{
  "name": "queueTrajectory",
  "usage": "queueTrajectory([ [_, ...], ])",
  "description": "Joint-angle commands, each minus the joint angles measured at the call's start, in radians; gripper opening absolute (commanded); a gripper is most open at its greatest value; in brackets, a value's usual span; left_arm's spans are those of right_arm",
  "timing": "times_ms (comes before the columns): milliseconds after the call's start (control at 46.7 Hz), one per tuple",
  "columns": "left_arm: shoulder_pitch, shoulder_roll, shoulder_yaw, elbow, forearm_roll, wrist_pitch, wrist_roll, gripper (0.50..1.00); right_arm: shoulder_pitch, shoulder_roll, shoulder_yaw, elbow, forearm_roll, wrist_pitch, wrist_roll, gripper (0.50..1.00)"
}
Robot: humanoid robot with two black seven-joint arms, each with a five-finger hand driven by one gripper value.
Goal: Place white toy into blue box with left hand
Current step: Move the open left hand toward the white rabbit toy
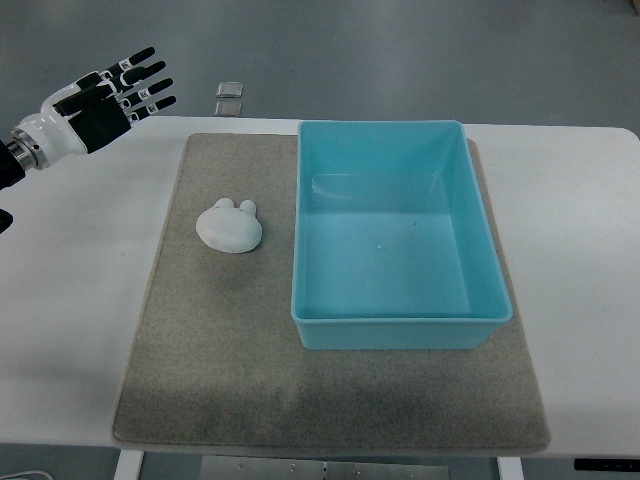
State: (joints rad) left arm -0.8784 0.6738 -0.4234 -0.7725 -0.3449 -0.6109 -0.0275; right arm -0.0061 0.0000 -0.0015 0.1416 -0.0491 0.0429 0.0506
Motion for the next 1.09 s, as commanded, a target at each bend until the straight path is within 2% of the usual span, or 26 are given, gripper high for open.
queueTrajectory([
  [0, -0.001, -0.002, 0.000, -0.002, 0.001, 0.000, 0.000, 1.000, 0.000, 0.000, 0.000, 0.001, 0.000, 0.000, 0.000, 0.936],
  [557, -0.030, -0.002, 0.000, 0.002, 0.006, 0.000, -0.006, 0.999, 0.000, 0.000, 0.000, 0.000, 0.000, 0.000, 0.000, 0.936],
  [707, -0.034, 0.004, -0.018, 0.007, 0.179, 0.000, -0.031, 0.999, 0.000, 0.000, 0.000, 0.000, 0.000, 0.000, 0.000, 0.936],
  [942, -0.044, 0.012, -0.041, -0.001, 0.489, 0.000, -0.156, 0.996, 0.000, 0.000, 0.000, 0.000, 0.000, 0.000, 0.000, 0.936],
  [1071, -0.050, 0.021, -0.041, -0.002, 0.655, 0.000, -0.204, 0.996, 0.000, 0.000, 0.000, 0.000, 0.000, 0.000, 0.000, 0.936],
])
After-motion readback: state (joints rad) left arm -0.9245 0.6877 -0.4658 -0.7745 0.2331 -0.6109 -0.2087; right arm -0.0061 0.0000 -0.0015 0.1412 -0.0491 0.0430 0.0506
